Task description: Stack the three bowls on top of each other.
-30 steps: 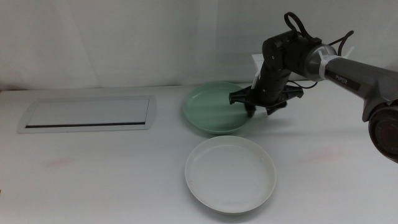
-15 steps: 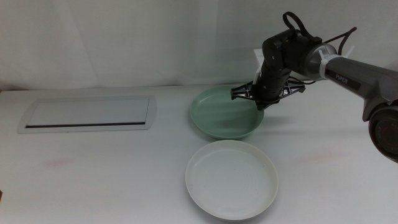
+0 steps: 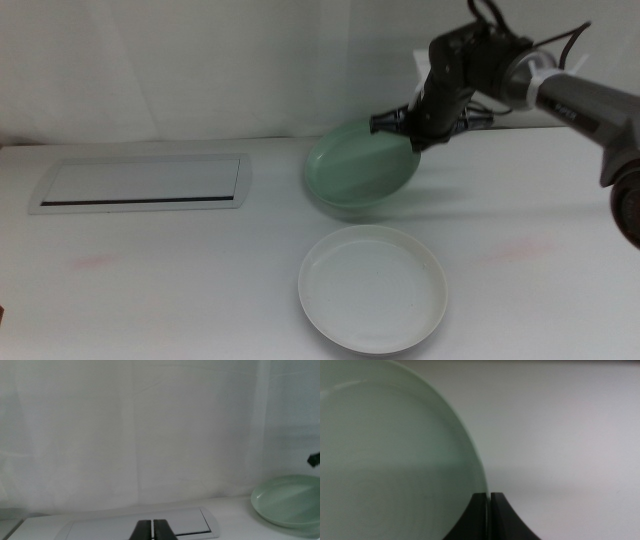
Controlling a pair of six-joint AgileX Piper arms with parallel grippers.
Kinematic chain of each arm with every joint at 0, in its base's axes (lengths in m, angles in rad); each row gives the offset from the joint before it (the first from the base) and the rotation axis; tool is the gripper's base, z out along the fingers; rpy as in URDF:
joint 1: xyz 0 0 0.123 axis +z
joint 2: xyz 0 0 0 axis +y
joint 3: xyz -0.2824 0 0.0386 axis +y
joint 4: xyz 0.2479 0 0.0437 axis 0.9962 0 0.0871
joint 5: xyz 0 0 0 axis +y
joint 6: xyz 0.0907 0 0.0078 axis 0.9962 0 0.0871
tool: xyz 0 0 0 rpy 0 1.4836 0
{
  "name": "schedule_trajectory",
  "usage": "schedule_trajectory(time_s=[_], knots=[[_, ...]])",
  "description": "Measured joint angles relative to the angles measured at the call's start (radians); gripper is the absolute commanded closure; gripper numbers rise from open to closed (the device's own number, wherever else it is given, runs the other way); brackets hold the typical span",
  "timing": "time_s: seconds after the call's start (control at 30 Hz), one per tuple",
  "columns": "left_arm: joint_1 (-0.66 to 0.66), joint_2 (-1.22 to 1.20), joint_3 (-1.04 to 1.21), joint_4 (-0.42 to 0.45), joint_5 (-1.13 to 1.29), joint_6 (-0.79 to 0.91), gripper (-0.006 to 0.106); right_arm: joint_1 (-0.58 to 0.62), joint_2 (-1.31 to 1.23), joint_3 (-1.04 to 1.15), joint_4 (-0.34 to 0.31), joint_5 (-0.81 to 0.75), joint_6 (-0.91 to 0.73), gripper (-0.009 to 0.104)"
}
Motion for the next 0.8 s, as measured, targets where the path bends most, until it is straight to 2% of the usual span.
schedule_trajectory(time_s=[0.27,0.47,0.8], knots=[[0.000,0.000,0.000,0.000,0.000,0.000,0.103,0.000,-0.068,-0.042,0.002,0.035,-0.013,0.097],[0.000,0.000,0.000,0.000,0.000,0.000,0.103,0.000,-0.121,-0.047,0.031,0.091,-0.046,0.097],[0.000,0.000,0.000,0.000,0.000,0.019,0.103,0.000,-0.222,-0.047,0.140,0.214,-0.140,0.097]])
